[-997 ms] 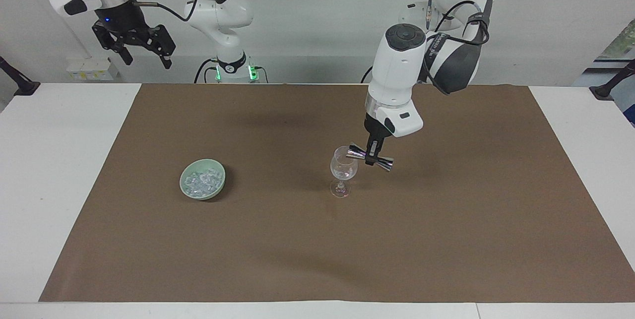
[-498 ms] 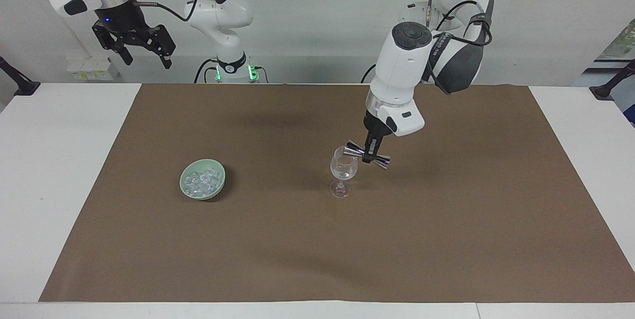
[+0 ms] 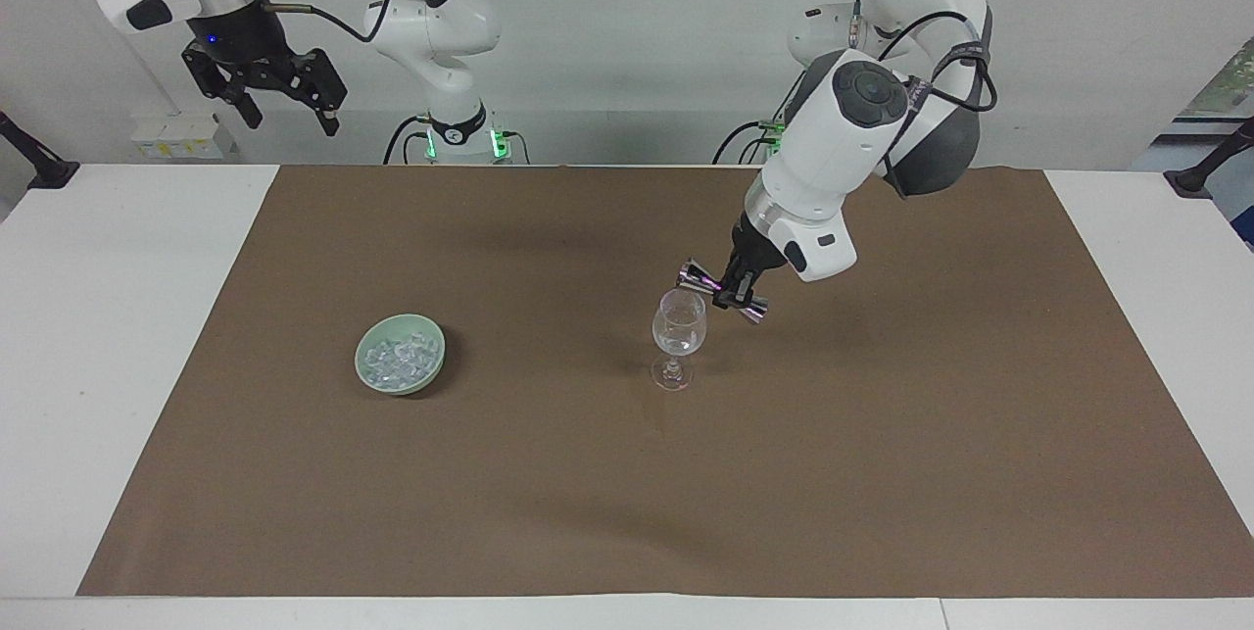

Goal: Pour wine and add ice with both arms

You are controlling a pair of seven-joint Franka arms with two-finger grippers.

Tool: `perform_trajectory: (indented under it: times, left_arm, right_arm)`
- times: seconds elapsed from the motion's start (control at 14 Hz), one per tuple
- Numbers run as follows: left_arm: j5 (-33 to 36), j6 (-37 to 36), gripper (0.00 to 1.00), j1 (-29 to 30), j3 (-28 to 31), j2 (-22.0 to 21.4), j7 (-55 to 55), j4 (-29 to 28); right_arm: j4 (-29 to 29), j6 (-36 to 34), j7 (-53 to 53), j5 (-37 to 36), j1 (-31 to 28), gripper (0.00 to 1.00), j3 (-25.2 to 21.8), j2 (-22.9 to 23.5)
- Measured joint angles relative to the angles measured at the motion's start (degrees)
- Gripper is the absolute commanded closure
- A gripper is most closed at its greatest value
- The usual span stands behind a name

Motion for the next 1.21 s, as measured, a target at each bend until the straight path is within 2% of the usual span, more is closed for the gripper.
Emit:
perform_trajectory:
  times: [0.28,0.64,0.85,1.21]
  left_arm:
    - [-12.9,-3.3,1.00,0.7,7.1,0.0,8.8,0.1]
    - [-26.6,-9.9,1.00,1.2,16.6,0.0,18.9,0.1]
    - [-36.5,-14.6,1.00,1.4,24.8,0.4,27.0,0.1]
    - [-45.3,-20.4,1.00,2.8,30.8,3.7,34.9,0.0]
  right_arm:
    - [0.0,0.0,0.0,0.0,0.0,0.00,0.0,0.0]
    - [0.0,-3.2,0.0,0.0,-0.2,0.00,-1.1,-0.4]
    - [0.0,-3.5,0.0,0.0,-0.1,0.00,-0.9,-1.5]
    - [-0.2,-2.9,0.0,0.0,0.0,0.00,-0.6,-1.7]
